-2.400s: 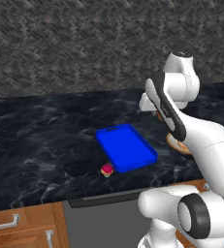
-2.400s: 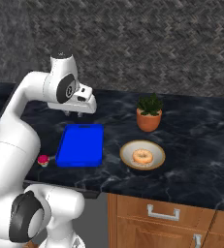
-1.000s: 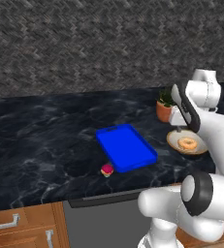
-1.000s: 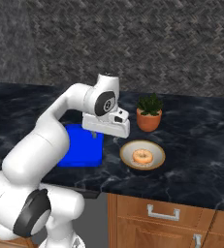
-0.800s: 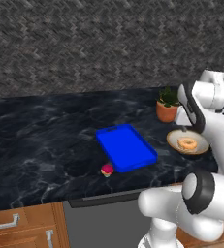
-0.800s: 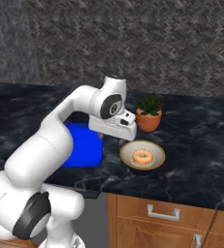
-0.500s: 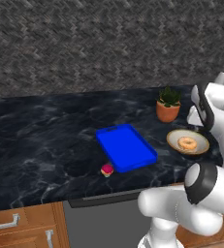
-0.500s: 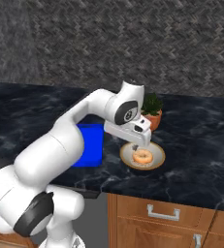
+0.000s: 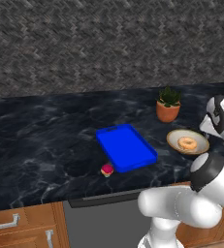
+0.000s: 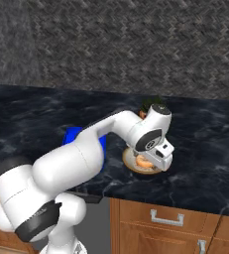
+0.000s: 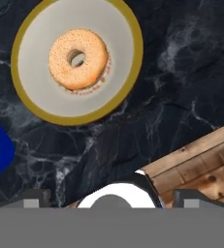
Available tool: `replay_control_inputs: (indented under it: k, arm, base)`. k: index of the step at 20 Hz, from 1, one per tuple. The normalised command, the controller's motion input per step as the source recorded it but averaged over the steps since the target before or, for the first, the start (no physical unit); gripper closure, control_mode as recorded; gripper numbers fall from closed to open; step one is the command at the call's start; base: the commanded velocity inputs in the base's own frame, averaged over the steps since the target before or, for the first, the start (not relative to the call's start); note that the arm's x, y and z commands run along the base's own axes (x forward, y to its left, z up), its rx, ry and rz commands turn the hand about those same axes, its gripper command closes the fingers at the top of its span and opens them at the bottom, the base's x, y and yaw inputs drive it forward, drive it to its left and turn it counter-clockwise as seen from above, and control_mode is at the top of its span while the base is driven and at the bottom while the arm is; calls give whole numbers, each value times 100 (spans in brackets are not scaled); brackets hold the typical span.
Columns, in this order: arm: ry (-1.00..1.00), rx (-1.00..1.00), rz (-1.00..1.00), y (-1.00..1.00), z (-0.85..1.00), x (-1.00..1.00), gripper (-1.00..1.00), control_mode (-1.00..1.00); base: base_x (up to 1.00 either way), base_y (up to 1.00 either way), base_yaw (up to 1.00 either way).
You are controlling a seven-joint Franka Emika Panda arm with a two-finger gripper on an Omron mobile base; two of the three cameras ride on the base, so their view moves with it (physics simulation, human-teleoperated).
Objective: Place the bowl with donut and the cupcake onto the tray.
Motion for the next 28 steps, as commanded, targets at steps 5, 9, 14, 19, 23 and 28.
replay_control_inputs:
  k: [5, 9, 14, 19, 23, 28]
  arm:
    - [-11, 0, -8, -1, -34, 5, -100, -100]
    - [0, 0, -6, -10, 11, 13, -100, -100]
    - [7, 0, -8, -32, 6, 10, -100, -100]
    - [7, 0, -8, -39, 0, 25, -100, -100]
    - [1, 0, -2, -33, -2, 39, -100, -100]
    - [0, 1, 0, -24, -10, 28, -100, -100]
  base:
    - [0, 0, 0]
    - [0, 0, 0]
    - [0, 0, 0]
    - [0, 0, 0]
    - [0, 0, 0]
    - [0, 0, 0]
